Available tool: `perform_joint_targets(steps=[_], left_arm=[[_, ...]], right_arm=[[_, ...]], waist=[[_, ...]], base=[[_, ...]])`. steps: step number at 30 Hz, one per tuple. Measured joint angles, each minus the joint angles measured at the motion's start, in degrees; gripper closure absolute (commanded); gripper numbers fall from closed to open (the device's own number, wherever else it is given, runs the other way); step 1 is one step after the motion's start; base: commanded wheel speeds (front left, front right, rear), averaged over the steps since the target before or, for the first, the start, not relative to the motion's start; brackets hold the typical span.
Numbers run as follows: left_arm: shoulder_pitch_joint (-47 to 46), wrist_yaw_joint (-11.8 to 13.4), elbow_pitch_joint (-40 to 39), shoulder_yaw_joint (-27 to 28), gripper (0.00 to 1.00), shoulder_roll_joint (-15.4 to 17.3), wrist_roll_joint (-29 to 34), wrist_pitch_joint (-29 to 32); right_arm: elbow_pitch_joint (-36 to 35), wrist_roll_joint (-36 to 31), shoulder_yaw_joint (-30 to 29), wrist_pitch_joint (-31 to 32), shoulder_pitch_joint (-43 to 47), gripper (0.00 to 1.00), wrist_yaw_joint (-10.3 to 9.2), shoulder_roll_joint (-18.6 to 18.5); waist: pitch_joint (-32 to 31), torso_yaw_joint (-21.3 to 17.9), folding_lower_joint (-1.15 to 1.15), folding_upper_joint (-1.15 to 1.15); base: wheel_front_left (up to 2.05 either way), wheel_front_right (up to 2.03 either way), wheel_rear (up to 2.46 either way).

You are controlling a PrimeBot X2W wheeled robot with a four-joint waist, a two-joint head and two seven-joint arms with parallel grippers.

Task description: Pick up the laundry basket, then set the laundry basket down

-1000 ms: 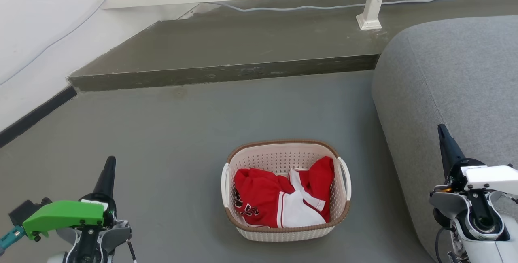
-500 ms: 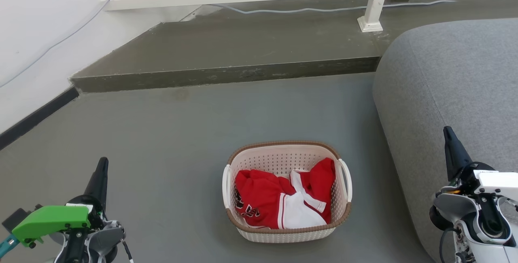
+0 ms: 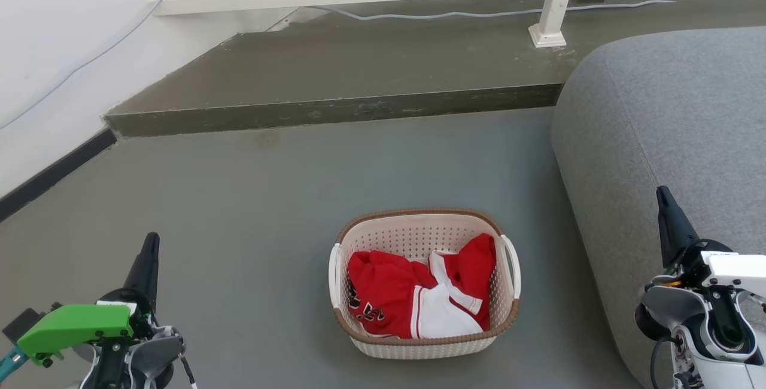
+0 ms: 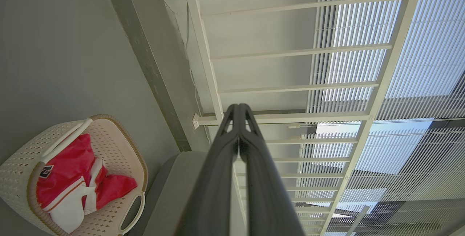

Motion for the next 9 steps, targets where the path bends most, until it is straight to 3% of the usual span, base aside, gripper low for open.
perform_joint_targets(steps=[9], left_arm=[[0.01, 0.0, -0.03, 0.0, 1.0, 0.0, -0.01, 0.0]], right_arm=[[-0.03, 0.0, 0.0, 0.0, 0.01, 1.0, 0.0, 0.01]], waist=[[0.0, 0.0, 0.0, 0.0]], base=[[0.0, 0.0, 0.0]])
